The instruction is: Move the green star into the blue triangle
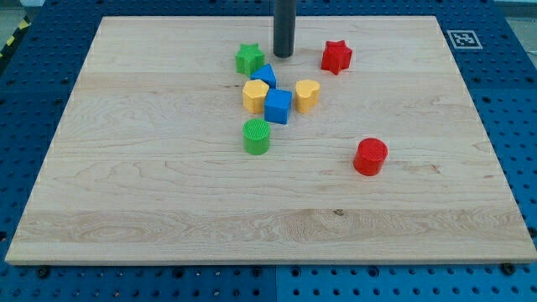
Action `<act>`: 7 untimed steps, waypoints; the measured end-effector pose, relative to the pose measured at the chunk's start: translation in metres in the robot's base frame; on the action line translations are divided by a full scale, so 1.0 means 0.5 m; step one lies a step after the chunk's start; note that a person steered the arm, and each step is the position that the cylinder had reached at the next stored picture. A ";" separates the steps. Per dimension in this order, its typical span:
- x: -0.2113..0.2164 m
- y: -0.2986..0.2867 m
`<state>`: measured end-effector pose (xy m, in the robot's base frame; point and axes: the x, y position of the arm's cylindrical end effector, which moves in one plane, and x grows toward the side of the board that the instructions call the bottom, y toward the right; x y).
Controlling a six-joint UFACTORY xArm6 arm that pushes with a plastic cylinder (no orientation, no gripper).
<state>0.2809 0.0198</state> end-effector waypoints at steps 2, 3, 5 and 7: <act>-0.004 -0.010; -0.004 -0.121; 0.010 -0.234; 0.055 -0.160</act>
<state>0.3087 -0.0604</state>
